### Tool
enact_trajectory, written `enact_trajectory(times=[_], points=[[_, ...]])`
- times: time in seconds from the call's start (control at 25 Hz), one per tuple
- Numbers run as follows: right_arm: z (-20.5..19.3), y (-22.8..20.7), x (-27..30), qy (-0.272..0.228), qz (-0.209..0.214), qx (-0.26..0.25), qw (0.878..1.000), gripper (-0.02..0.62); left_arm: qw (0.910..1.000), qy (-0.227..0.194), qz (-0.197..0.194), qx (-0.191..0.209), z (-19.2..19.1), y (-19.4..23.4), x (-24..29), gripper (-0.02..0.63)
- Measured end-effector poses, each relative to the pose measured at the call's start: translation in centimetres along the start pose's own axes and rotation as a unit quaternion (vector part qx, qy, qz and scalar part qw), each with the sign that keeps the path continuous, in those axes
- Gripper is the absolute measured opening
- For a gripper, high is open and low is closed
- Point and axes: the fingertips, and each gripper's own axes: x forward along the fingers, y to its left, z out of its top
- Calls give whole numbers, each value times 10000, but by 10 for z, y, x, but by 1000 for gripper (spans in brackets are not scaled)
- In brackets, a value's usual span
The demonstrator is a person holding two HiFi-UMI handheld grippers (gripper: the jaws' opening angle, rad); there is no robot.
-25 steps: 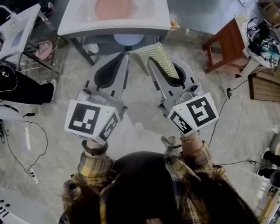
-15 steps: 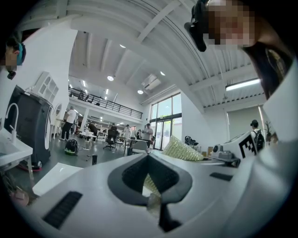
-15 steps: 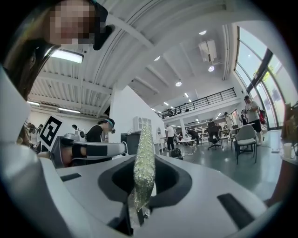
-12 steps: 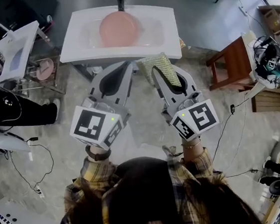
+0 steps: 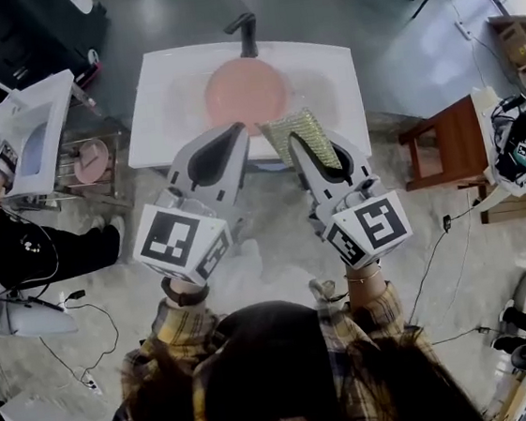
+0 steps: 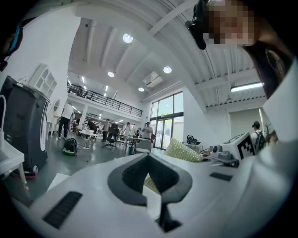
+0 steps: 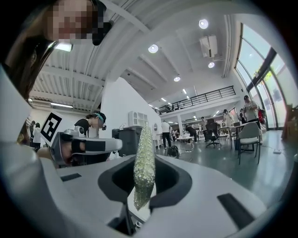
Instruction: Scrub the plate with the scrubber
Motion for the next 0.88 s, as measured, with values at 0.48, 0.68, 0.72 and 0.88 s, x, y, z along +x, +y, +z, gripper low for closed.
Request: enact_trajectory(times=[0.48, 0.68, 0.72, 0.88], points=[[-30, -54, 72, 555, -256, 120, 9981, 75, 9983, 379, -45, -439, -36, 80, 61, 14], [-24, -85, 109, 514, -59, 24, 9987, 75, 9984, 369, 96, -410, -33, 104, 100, 14], [-22, -92, 116, 477, -26, 13, 9989, 75, 9985, 364, 136, -379, -31, 110, 108, 14], [-14, -120, 146, 507, 191, 0, 9985, 75, 9984, 316, 329, -330, -18, 131, 140, 14]])
